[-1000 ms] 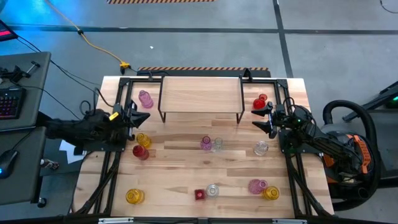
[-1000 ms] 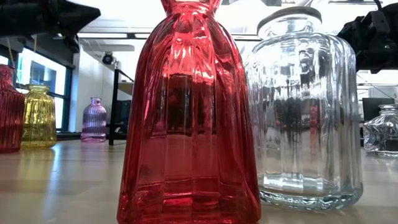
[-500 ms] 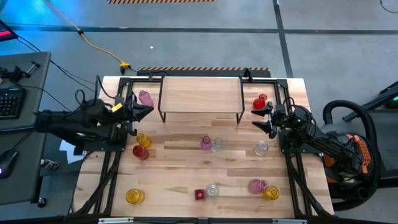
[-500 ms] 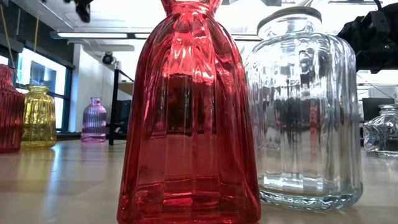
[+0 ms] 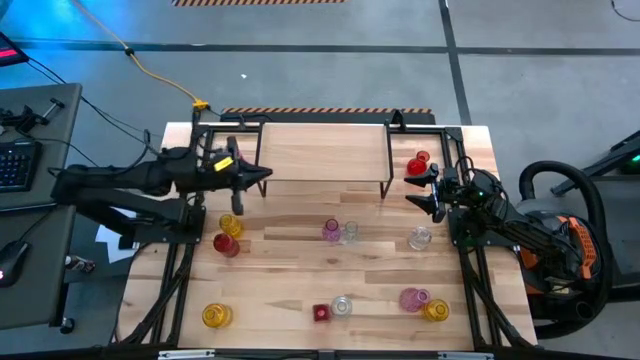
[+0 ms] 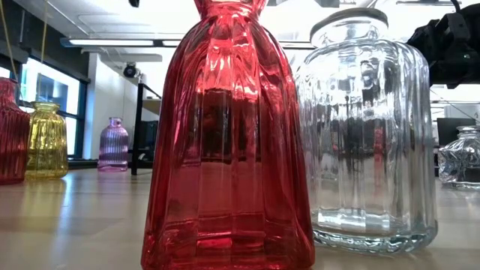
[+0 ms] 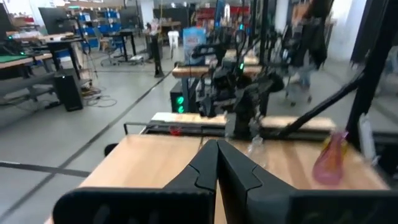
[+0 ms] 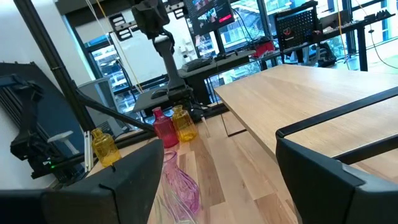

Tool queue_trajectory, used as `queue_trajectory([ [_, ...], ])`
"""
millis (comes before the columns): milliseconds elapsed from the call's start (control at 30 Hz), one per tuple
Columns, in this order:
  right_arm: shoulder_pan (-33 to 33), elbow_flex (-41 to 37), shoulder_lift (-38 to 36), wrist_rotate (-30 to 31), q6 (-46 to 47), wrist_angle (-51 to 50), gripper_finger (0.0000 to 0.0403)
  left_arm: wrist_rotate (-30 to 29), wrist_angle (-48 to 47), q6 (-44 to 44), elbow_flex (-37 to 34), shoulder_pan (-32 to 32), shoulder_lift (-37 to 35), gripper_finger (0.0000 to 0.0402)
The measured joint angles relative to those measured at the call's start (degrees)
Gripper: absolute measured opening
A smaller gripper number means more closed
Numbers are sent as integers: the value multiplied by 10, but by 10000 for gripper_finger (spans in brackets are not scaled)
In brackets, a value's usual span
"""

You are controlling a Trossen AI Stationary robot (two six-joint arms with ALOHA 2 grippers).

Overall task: Sort vases onto shelf
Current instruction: Put the left red vase on the shelf

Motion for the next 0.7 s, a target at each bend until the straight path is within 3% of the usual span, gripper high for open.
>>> queue_trajectory([
  [233, 0, 0, 0, 0, 0, 0, 302, 32, -1, 67, 23, 12, 76, 1],
  [700, 0, 0, 0, 0, 0, 0, 302, 65, 1, 84, 60, 7, 216, 1],
])
